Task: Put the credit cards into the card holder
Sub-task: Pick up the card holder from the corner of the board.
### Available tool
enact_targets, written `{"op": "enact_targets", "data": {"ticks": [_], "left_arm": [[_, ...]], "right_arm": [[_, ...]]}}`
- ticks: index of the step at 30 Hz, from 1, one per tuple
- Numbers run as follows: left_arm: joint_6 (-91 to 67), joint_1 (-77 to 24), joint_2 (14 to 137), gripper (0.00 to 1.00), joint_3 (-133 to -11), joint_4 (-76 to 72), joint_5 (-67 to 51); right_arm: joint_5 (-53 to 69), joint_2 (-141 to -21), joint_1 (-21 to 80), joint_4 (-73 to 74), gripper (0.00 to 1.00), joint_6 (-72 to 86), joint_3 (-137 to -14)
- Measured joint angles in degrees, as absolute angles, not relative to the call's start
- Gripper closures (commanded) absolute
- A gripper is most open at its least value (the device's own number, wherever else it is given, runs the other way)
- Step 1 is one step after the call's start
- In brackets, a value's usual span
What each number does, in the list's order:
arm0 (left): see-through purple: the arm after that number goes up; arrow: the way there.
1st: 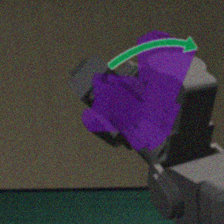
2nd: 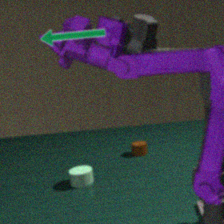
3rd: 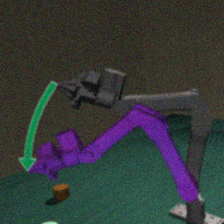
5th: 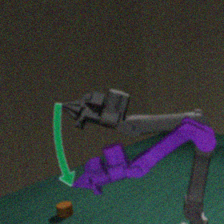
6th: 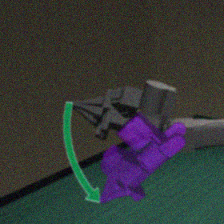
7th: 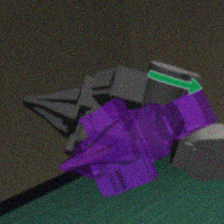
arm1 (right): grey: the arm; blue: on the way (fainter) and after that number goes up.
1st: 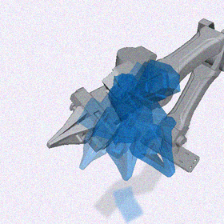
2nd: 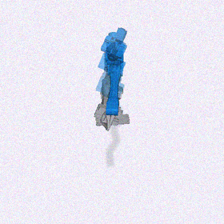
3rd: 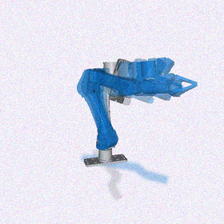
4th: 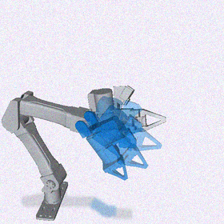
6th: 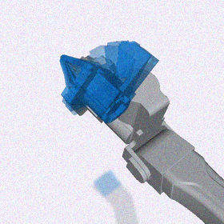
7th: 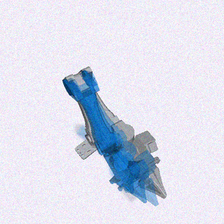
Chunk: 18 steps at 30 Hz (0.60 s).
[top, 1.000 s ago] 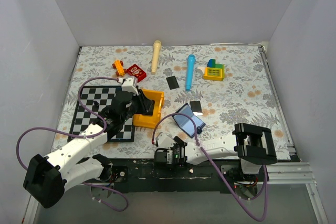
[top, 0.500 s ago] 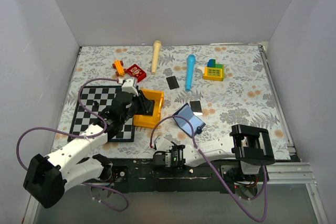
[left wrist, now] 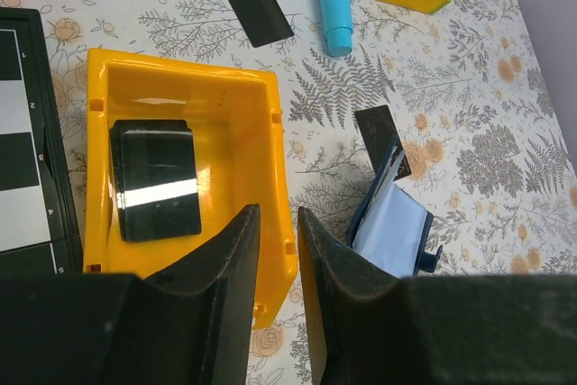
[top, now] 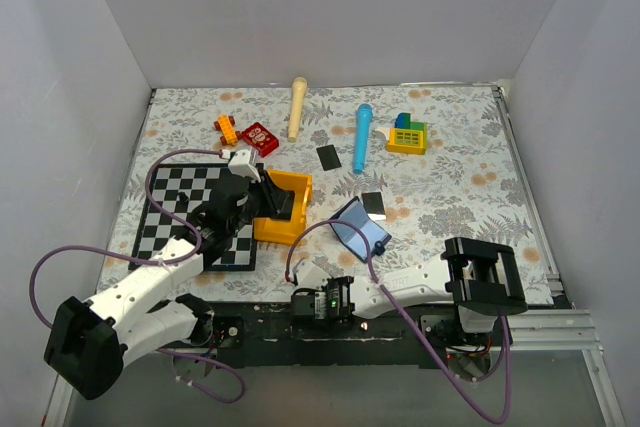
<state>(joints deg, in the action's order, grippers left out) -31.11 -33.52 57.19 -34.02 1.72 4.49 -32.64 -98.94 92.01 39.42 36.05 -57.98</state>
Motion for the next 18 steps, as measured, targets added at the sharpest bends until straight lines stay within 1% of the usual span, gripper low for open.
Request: {"op": "enact_targets", "data": {"ticks": [10,18], "left_arm": [[-31.22,-33.1,56.23,0.76,-32.51,1.34,4.47],[-31.62,-33.1,55.88,0.76,-32.29,1.28,4.47]], "right_arm": [[-34.35,-97.32,91.33,41.34,0.99,38.0,-57.98],[-36.05,-91.66,90.83,44.49,0.99,38.68,-58.06]]}}
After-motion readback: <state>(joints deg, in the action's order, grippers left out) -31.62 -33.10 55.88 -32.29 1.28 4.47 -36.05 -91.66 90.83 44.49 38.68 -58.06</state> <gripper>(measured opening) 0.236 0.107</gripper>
